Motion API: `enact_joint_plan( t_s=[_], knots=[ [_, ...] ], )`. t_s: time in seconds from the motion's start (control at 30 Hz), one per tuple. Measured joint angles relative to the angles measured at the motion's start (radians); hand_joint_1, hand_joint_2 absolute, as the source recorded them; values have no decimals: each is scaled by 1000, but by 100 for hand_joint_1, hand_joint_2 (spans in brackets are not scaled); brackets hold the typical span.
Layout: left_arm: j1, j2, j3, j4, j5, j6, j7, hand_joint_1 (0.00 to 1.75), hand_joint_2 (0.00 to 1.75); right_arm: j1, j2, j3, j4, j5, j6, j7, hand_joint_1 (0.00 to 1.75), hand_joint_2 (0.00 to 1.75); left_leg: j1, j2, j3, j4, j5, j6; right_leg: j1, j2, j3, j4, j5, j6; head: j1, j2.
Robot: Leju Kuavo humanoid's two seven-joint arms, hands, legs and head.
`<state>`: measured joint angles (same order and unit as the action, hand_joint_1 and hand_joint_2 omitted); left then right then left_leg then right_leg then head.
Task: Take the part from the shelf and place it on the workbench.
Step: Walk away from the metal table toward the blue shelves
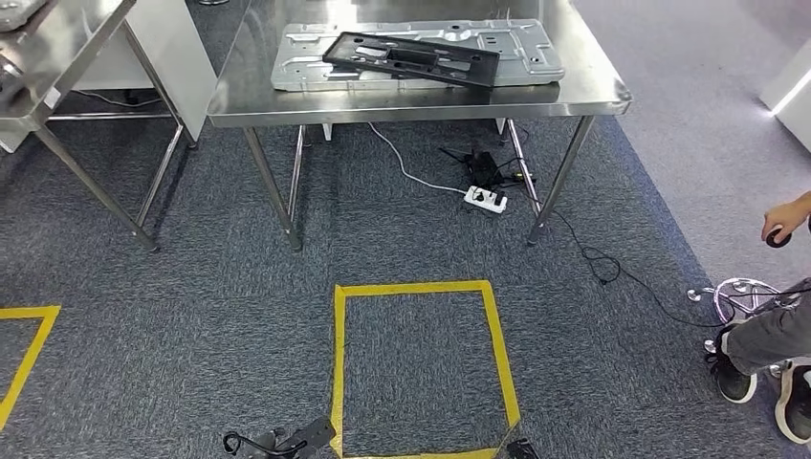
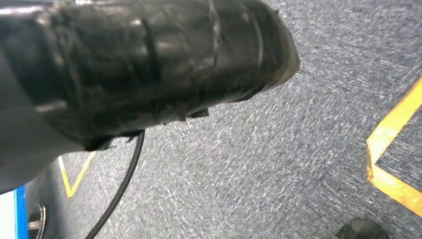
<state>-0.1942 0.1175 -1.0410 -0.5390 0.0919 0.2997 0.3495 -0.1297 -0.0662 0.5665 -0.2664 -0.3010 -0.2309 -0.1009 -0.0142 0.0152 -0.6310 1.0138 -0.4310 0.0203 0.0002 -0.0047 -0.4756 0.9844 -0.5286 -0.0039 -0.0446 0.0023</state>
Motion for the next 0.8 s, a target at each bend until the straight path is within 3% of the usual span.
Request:
enact_joint_plan(
  t_s=[0.1,0.13,0.17,0.27,0.37,0.47,0.53,0.63,0.67,0.7,0.73,0.8],
  knots=[
    [1,0,0,-2,-14,-5,6,0,0,1,0,24,2,17,1,6,0,0,-1,-4,-3,-4,-62,11,3,0,-8,-2,4,-1,-3,0],
    [2,0,0,-3,-20,0,4,0,0,1,0,32,2,23,-2,11,0,0,-1,-5,-2,-5,-51,15,5,0,-10,-2,11,-6,-2,0],
    [3,0,0,-4,-27,5,1,0,0,1,0,39,3,28,-5,18,0,0,1,-5,-2,-11,-17,16,7,1,-12,-1,14,-9,-2,0],
    [2,-1,1,-10,-48,14,1,0,0,1,-1,61,5,36,-7,37,0,0,4,-6,-3,-24,51,8,10,2,-18,3,21,-11,-1,0],
    [2,-2,2,-15,-60,12,8,0,0,1,-3,79,8,36,-5,44,0,0,5,-6,-7,-23,51,5,10,2,-21,4,21,-12,-1,0],
    [2,-5,2,-17,-68,8,12,0,0,1,-5,94,9,39,-1,45,0,0,5,-9,5,-48,53,18,6,-1,-12,-11,23,-4,-2,0],
    [0,-9,2,-20,-72,2,14,0,0,2,-8,103,10,45,4,45,0,0,13,-13,34,-96,69,30,6,1,-16,15,0,5,1,0],
    [-6,-13,3,-21,-76,-10,13,0,0,3,-10,120,11,62,17,46,0,0,22,-22,45,-118,82,29,-11,5,-98,182,-91,25,7,0],
    [-7,-14,3,-21,-79,-14,13,0,0,4,-9,127,11,70,19,49,0,0,25,-28,42,-114,80,25,-21,5,-122,223,-103,33,8,0],
    [-6,-15,3,-21,-81,-18,13,0,0,6,-9,134,11,78,20,52,0,0,29,-37,38,-108,78,19,-32,5,-129,230,-93,43,8,0],
    [-6,-15,3,-21,-84,-22,13,0,0,8,-9,141,11,86,21,56,0,0,35,-46,32,-96,74,10,-43,6,-117,198,-65,54,8,0],
    [-6,-16,5,-21,-89,-28,12,0,0,9,-8,155,11,97,25,62,0,0,48,-67,13,-58,59,-17,-63,24,-72,92,-3,81,9,0]
  ],
)
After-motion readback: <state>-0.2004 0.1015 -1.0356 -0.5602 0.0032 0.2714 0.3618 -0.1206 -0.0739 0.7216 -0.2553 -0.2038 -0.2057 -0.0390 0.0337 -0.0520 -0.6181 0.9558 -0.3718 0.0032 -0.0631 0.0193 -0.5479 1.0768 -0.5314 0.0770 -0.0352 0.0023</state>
